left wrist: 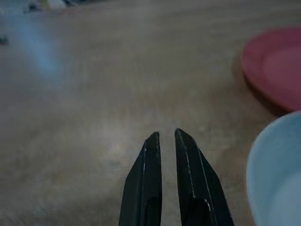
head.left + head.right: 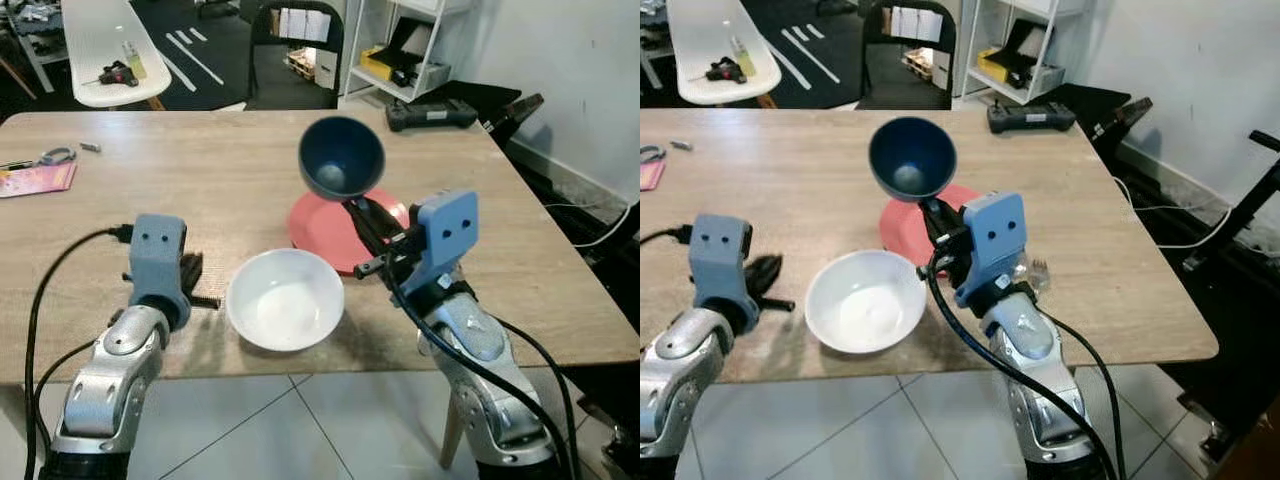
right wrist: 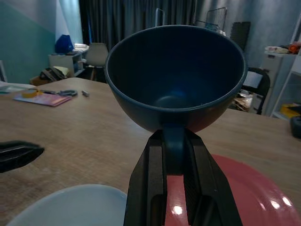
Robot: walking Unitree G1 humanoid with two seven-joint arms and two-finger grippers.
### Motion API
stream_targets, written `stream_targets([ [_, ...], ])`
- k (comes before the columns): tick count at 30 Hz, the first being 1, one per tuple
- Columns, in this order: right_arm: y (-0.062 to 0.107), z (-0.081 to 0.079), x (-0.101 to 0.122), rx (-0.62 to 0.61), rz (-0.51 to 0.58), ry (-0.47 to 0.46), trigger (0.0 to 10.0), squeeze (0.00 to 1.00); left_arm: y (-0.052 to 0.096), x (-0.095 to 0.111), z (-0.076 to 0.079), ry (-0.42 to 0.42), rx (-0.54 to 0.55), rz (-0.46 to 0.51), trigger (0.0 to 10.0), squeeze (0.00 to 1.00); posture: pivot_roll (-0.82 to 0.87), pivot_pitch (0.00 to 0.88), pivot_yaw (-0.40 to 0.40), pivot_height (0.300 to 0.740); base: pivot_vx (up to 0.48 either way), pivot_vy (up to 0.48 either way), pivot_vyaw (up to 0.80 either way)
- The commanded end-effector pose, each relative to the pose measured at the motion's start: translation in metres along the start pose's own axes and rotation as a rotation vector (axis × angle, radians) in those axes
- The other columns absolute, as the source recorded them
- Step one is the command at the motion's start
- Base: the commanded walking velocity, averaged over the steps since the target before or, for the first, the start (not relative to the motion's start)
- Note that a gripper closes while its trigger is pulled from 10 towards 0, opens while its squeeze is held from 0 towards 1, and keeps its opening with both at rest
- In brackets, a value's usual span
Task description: Setting the table
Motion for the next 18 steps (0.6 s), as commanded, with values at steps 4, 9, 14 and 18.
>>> stream_targets([
  [4,0.002,-0.002,0.002,0.003,0.007,-0.010,10.0,0.00,0.005,-0.002,0.013,0.103,-0.072,-0.028,10.0,1.00,0.00,0.046,0.068,0.740,0.000,0.000,0.00],
  [9,0.002,-0.002,0.001,0.003,0.006,-0.012,10.0,0.00,0.008,-0.007,0.023,0.150,-0.133,-0.044,10.0,1.00,0.01,0.045,0.067,0.740,0.000,0.000,0.00],
  [14,0.002,-0.002,0.001,0.001,0.006,-0.014,10.0,0.00,0.011,-0.013,0.026,0.132,-0.140,-0.051,10.0,1.00,0.01,0.046,0.066,0.740,0.000,0.000,0.00],
  [18,0.002,-0.002,0.001,0.001,0.004,-0.016,10.0,0.00,0.008,-0.023,0.026,0.141,-0.148,-0.115,10.0,0.00,0.01,0.049,0.062,0.740,0.000,0.000,0.00],
])
Point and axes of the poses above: a point about 5 cm out from each wrist's last joint towards the gripper, its own y axis pointing back from the gripper into the wrist, its own x axis along the axis of the wrist's last joint, z = x × y, the point moved 1 cm from there along -y, pointing out of the wrist towards the gripper, and after that the axes turned 10 degrees about -y, right-handed, at the moved point
